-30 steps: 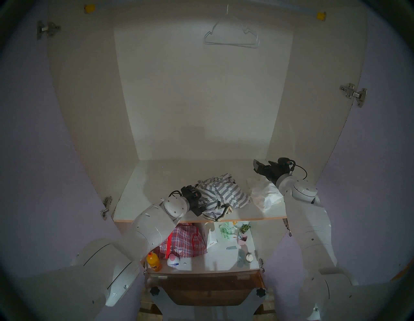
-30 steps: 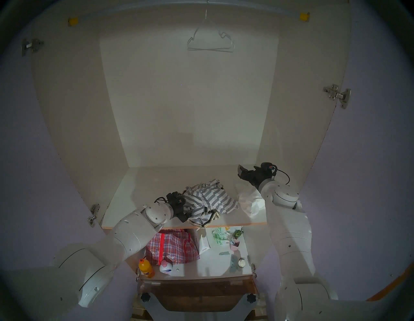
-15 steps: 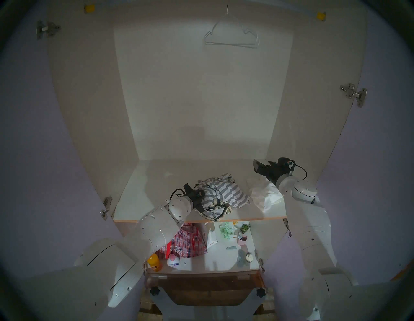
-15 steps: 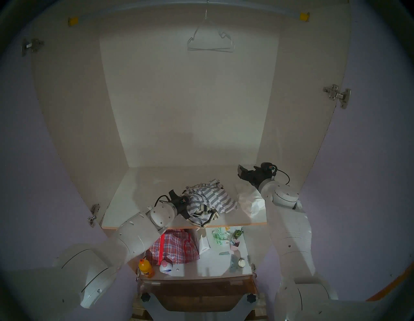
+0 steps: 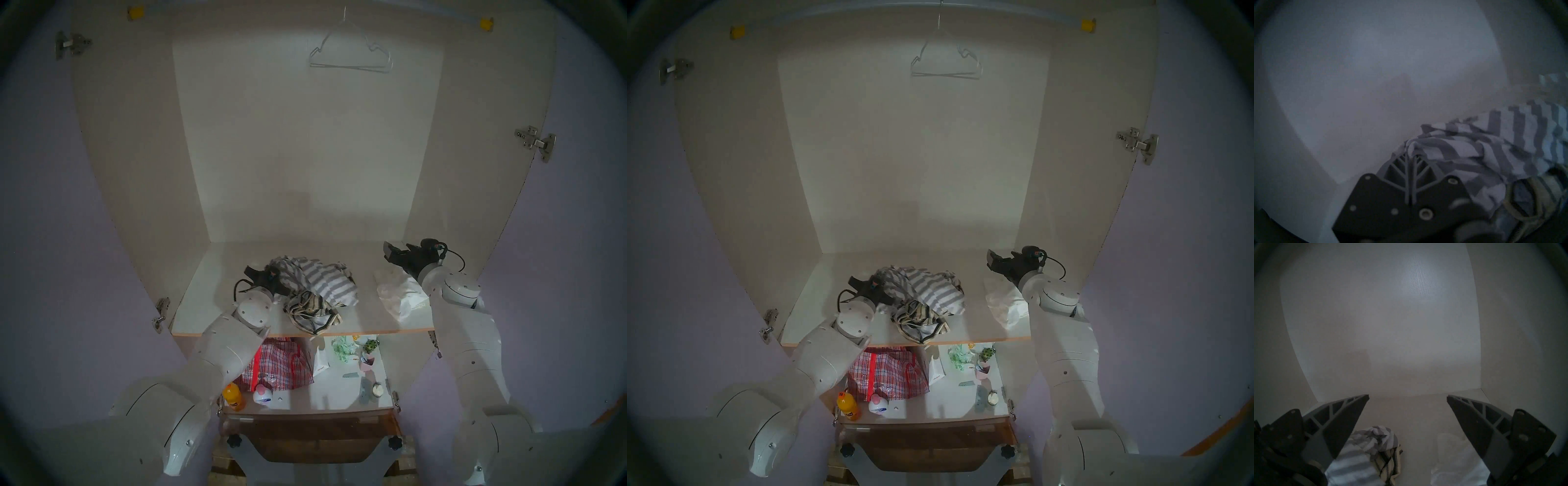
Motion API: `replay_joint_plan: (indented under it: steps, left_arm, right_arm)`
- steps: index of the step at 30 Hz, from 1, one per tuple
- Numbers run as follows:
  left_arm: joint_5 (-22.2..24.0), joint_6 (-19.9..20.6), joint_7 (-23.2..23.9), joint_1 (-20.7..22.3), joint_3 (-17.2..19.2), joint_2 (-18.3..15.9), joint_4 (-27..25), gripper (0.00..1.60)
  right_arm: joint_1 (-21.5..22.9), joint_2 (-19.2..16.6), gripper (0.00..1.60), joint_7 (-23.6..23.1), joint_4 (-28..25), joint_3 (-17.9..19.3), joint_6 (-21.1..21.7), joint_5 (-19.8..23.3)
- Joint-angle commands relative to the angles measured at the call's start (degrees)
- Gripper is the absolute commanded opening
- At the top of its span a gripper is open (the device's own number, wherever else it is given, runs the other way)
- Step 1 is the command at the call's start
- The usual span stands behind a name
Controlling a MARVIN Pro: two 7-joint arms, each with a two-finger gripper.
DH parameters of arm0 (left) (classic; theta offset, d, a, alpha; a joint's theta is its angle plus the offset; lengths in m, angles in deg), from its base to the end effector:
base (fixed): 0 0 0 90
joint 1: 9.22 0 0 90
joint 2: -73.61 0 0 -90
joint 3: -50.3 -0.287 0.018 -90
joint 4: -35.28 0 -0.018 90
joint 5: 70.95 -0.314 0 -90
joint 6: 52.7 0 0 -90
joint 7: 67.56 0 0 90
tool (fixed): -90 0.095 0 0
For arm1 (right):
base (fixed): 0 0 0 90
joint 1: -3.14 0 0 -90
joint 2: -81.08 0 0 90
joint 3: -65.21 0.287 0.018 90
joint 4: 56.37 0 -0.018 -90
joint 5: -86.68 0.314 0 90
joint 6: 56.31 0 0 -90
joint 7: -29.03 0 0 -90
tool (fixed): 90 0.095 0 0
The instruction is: Sort tops into two piles: light colors and dark colors
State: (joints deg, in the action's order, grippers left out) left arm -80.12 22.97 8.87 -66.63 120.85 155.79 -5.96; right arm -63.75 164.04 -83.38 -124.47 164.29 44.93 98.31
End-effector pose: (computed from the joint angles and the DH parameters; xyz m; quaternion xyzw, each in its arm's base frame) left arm 0.5536 0.0011 -0.3468 -0.6857 0.1661 -0.6921 0.1525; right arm 0.5287 -0.0778 -0.2698 -0.7373 -0.0081 -0.6600 0.1438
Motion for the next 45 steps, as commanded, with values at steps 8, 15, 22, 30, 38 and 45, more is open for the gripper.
replay_joint_plan:
  steps: [8,15,22,30,38,45]
  left_arm:
    - [6.48,-3.17,-6.09,2.81,10.24,-3.87,-11.61,0.0]
    - [3.8,2.66,-9.8,3.25,14.26,-5.14,-11.03,0.0]
    - [-6.17,6.06,-6.47,5.53,5.91,-9.08,-1.65,0.0]
    - [-12.63,10.92,4.98,8.01,-3.41,-14.05,0.91,0.0]
    - [-14.09,9.76,15.89,12.19,-4.35,-14.22,2.48,1.6]
    - [-13.39,4.72,29.89,9.65,-13.95,-18.58,-3.42,1.6]
  right_arm:
    - [1.31,-0.03,1.6,-0.2,-1.56,0.01,-0.88,0.09]
    - [1.21,0.01,1.6,-0.21,-1.72,0.04,-1.12,0.06]
    - [1.22,0.02,1.6,-0.23,-1.71,0.06,-1.1,0.04]
    - [1.28,0.03,1.6,-0.23,-1.62,0.08,-0.9,0.02]
    - [1.28,0.04,1.6,-0.24,-1.61,0.1,-0.9,0.0]
    - [1.34,0.05,1.6,-0.22,-1.5,0.11,-0.74,-0.01]
